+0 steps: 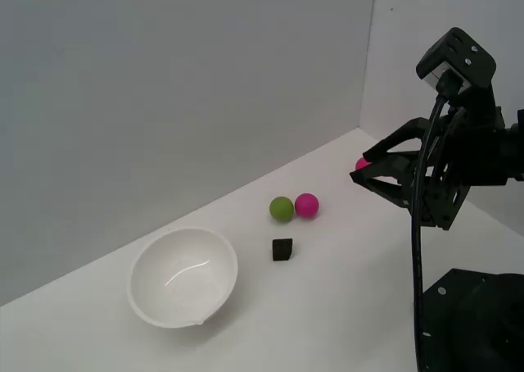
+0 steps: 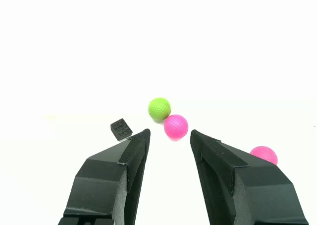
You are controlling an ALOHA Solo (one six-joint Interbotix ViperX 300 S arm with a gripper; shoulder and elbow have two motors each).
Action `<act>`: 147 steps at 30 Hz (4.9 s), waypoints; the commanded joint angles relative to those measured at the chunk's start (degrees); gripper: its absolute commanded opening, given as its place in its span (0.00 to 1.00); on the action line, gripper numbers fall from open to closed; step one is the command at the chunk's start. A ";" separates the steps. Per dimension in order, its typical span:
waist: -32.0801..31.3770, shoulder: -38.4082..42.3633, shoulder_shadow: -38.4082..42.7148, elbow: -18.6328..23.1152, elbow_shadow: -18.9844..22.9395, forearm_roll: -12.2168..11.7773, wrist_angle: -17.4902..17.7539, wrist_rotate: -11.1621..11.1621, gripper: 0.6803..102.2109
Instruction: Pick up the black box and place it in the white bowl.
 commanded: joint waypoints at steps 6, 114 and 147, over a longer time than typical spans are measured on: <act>-0.26 4.57 4.75 2.29 2.20 -1.05 -1.58 0.00 0.44; -21.62 -56.43 -56.43 -8.61 -8.70 -7.29 -21.71 0.79 0.58; -15.38 -41.31 -41.22 -8.53 -8.70 -7.03 -11.34 0.79 0.19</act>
